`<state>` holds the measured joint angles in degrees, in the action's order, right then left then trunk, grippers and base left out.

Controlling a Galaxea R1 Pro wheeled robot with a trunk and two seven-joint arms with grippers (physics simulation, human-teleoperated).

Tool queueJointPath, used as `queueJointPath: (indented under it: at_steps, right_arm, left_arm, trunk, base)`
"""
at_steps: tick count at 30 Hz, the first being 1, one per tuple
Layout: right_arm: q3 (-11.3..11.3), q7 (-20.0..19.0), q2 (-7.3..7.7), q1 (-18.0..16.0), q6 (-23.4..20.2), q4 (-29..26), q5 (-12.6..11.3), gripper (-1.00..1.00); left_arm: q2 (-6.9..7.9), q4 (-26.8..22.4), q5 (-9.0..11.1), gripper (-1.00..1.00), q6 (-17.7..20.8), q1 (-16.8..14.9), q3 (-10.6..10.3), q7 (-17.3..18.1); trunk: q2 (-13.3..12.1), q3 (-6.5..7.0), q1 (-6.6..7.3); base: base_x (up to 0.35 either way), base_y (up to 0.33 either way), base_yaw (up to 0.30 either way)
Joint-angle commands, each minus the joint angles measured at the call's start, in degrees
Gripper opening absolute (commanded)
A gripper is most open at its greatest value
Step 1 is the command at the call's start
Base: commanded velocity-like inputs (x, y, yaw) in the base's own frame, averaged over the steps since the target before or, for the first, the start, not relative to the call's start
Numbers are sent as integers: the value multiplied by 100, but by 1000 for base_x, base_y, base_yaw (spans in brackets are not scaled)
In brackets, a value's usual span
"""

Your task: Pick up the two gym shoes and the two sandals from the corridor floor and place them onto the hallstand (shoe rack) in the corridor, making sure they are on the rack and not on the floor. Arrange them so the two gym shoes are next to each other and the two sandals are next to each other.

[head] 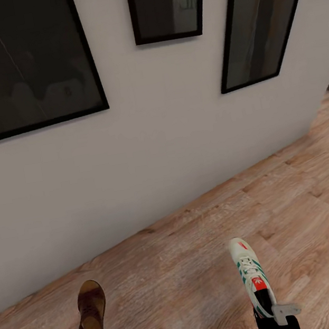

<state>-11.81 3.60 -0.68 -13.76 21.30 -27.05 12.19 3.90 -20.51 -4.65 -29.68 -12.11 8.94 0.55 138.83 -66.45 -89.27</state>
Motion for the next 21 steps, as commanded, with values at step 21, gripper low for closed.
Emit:
queueJointPath:
  at_steps: [21]
  right_arm:
    - [-32, 18, -2, -4, 21, 6, 55, -100]
  left_arm:
    - [-12, 3, -73, -100, -20, -2, 38, -1]
  trunk:
    - [-361, 272, 199]
  base:
    - [0, 0, -227]
